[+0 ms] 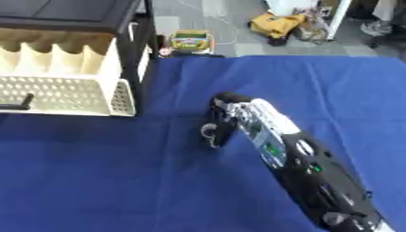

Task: Pick up objects from table and place into drawer.

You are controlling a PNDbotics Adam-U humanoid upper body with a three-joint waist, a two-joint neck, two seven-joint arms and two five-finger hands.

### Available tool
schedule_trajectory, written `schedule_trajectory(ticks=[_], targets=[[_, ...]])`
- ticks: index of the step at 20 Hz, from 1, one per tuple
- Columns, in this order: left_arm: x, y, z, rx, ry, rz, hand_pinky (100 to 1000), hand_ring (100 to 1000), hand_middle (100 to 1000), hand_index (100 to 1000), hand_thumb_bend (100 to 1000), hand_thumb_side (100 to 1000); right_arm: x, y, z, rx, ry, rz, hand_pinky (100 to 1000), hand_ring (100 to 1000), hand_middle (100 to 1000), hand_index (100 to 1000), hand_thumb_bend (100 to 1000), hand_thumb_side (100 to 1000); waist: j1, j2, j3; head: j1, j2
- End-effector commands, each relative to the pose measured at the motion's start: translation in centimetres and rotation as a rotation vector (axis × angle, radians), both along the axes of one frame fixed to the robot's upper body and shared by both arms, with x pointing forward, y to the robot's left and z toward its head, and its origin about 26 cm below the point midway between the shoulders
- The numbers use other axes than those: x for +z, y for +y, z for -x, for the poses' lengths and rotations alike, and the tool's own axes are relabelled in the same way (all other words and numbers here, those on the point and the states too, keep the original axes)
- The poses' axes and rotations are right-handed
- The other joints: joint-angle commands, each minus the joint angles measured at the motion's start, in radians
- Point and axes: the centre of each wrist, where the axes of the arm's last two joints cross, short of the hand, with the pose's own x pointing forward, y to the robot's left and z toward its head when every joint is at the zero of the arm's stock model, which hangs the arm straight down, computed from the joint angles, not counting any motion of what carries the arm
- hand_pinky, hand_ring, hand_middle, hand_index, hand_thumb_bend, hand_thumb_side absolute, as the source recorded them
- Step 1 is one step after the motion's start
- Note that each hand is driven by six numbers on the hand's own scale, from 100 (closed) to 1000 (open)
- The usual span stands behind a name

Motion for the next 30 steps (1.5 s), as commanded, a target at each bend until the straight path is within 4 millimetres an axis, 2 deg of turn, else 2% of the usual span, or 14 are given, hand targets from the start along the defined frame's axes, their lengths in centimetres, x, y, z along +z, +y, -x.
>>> schedule_trajectory(ticks=[1, 8, 19, 21, 22, 24, 30], targets=[[0.55, 0.01, 0.38, -0.003, -0.018, -0.011, 100, 100, 100, 729, 100, 740, 1.32, -0.33, -0.08, -0.015, -0.055, 0.011, 337, 503, 514, 628, 490, 115, 0.002, -0.022, -0.001, -0.003, -0.012], [0.43, 0.05, 0.36, -0.001, -0.013, -0.010, 100, 100, 100, 727, 100, 741, 1.36, -0.24, -0.09, -0.024, -0.081, 0.012, 314, 484, 489, 597, 491, 115, 0.000, -0.023, -0.002, -0.002, -0.015], [0.31, 0.08, 0.34, -0.003, -0.007, -0.009, 100, 100, 100, 726, 100, 743, 1.62, -0.09, -0.17, -0.031, -0.100, 0.007, 317, 490, 490, 598, 490, 119, -0.003, -0.025, -0.003, -0.002, -0.018], [0.30, 0.08, 0.34, -0.003, -0.007, -0.008, 100, 100, 100, 726, 100, 742, 1.52, -0.11, -0.17, -0.028, -0.095, 0.006, 333, 506, 504, 618, 492, 123, -0.003, -0.025, -0.003, -0.002, -0.018], [0.28, 0.08, 0.33, -0.003, -0.006, -0.008, 100, 100, 100, 726, 100, 742, 1.48, -0.11, -0.15, -0.024, -0.092, 0.007, 382, 547, 546, 676, 502, 140, -0.002, -0.024, -0.002, -0.002, -0.017], [0.23, 0.08, 0.32, -0.002, -0.006, -0.008, 100, 100, 100, 725, 100, 741, 1.41, -0.14, -0.14, -0.016, -0.084, 0.010, 422, 577, 579, 729, 521, 160, -0.001, -0.023, -0.002, -0.002, -0.016], [0.11, 0.09, 0.30, -0.002, -0.004, -0.012, 100, 100, 100, 717, 100, 739, 1.74, -0.12, -0.04, 0.016, -0.078, 0.026, 445, 603, 605, 778, 555, 184, 0.001, -0.022, -0.004, -0.002, -0.015]])
